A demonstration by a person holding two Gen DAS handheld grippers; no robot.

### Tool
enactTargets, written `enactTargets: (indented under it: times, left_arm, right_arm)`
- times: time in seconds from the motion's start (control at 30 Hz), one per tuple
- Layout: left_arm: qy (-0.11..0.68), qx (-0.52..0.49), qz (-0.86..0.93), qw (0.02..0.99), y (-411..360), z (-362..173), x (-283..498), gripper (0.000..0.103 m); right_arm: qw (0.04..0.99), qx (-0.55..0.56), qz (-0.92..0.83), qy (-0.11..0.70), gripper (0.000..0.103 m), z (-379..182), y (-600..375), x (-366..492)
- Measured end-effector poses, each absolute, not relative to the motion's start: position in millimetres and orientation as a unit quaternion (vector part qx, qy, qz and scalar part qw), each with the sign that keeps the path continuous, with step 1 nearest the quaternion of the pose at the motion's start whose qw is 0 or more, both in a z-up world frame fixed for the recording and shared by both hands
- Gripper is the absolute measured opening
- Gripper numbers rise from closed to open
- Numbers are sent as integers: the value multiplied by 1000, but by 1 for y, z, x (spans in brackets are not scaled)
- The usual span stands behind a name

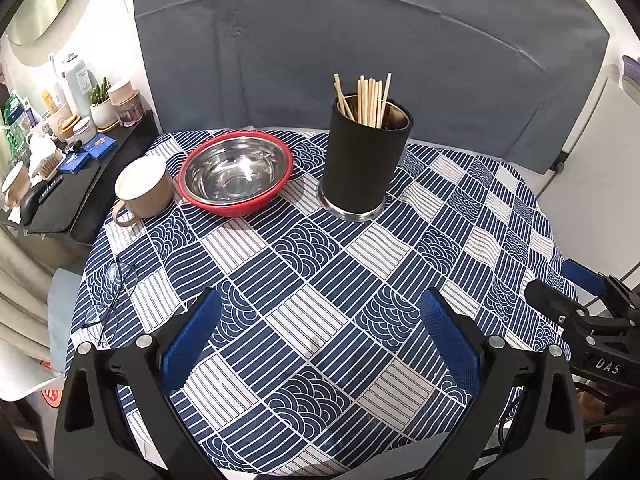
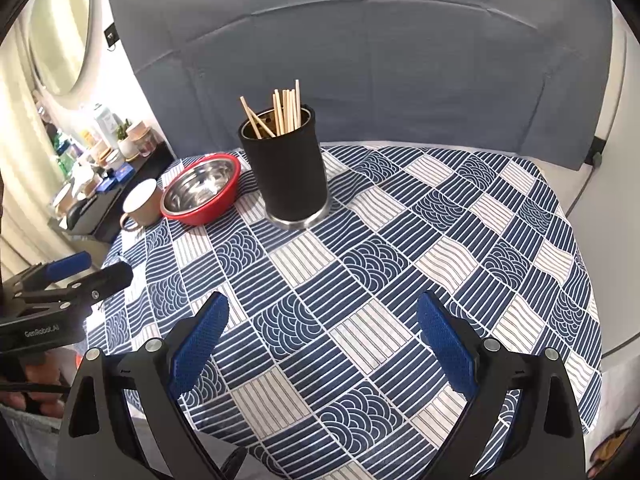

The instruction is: Organize utensils

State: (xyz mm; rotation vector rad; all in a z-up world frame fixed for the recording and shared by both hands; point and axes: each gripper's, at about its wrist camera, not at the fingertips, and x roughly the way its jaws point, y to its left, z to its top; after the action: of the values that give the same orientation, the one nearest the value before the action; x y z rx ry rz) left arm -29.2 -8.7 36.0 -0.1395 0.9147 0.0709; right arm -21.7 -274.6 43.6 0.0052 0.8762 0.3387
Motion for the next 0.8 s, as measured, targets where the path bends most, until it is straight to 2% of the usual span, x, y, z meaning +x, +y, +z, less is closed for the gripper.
enactTargets:
  times: [0.8]
  left_arm:
    - [443, -60, 26, 894, -11, 34, -26, 97]
  right_arm:
    - [891, 0, 157, 425, 91, 44, -274, -21]
